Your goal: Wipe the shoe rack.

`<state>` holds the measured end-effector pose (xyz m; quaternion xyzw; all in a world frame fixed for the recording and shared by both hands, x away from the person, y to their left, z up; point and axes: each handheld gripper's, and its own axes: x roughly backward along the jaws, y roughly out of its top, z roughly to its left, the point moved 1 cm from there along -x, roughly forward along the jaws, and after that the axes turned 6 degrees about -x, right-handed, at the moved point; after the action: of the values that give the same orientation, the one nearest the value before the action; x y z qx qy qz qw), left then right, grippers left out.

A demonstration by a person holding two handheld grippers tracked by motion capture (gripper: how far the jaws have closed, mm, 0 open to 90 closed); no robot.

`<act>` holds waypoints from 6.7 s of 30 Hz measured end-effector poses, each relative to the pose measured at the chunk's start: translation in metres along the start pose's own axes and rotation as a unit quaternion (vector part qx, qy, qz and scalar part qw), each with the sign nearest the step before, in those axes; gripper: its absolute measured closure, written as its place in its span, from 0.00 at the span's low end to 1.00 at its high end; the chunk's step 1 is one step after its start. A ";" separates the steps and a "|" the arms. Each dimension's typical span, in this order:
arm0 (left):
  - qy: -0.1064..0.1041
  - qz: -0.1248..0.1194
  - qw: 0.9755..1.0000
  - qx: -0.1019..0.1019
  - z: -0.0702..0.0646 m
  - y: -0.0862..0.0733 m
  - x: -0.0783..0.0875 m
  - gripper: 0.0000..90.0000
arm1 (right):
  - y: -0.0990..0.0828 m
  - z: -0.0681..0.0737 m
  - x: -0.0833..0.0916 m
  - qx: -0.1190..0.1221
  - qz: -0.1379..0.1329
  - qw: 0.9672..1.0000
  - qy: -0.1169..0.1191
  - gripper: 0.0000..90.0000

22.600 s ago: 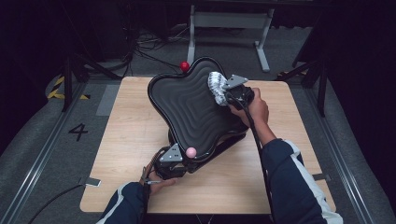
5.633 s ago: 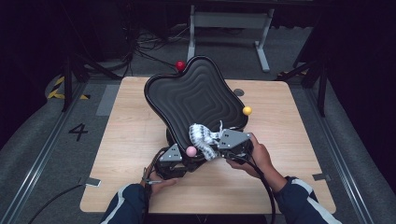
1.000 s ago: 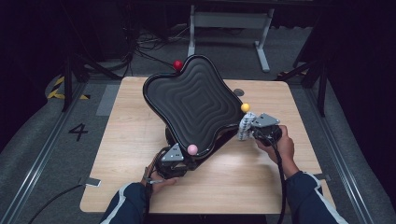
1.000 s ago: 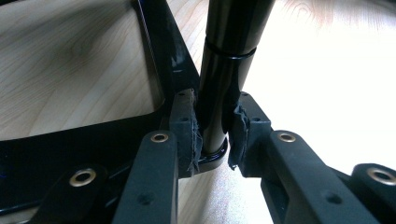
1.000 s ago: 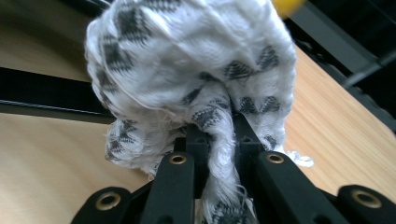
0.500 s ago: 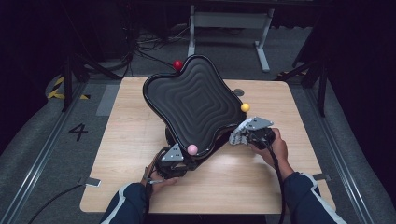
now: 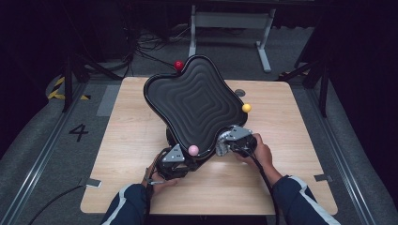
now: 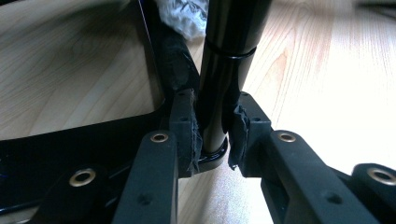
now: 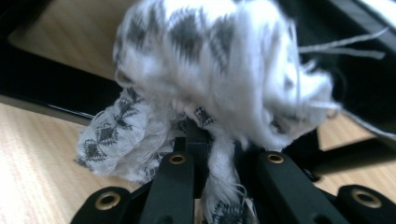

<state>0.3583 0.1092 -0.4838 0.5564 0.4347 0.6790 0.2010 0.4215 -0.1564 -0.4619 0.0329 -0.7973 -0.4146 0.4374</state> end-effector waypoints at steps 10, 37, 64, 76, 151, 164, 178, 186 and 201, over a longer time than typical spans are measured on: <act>0.005 0.002 1.000 0.000 -0.001 0.000 0.000 0.81 | 0.001 0.015 -0.005 0.020 0.004 1.000 0.018 0.90; 0.033 -0.004 0.999 -0.003 -0.015 0.003 0.007 0.82 | -0.024 -0.002 0.014 0.012 0.035 0.998 0.049 0.90; 0.030 -0.013 0.999 -0.023 -0.029 0.037 -0.050 0.82 | -0.064 0.009 0.058 -0.011 0.045 0.995 0.092 0.89; 0.036 -0.005 0.998 -0.043 -0.032 0.051 -0.069 0.79 | -0.072 -0.001 0.060 -0.034 0.048 0.994 0.088 0.89; 0.190 0.007 0.966 0.176 0.174 0.043 -0.021 0.73 | -0.070 0.014 0.069 0.014 0.030 0.991 0.127 0.89; 0.204 0.007 0.965 0.167 0.163 0.036 -0.014 0.83 | -0.049 0.050 0.080 0.025 -0.019 0.986 0.162 0.89; 0.209 0.005 0.966 0.151 0.142 0.019 0.009 0.83 | -0.040 0.056 0.065 0.002 -0.024 0.995 0.093 0.90; 0.182 -0.015 0.973 0.144 0.112 0.005 0.022 0.83 | -0.056 0.028 0.071 -0.024 -0.043 0.996 0.071 0.90; 0.143 0.001 0.985 0.093 0.051 -0.005 0.040 0.83 | -0.067 0.001 0.066 -0.045 -0.042 0.998 0.027 0.90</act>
<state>0.3933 0.1607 -0.4647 0.4699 0.5201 0.7083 0.0832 0.3589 -0.2268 -0.4640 0.0579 -0.7639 -0.4666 0.4421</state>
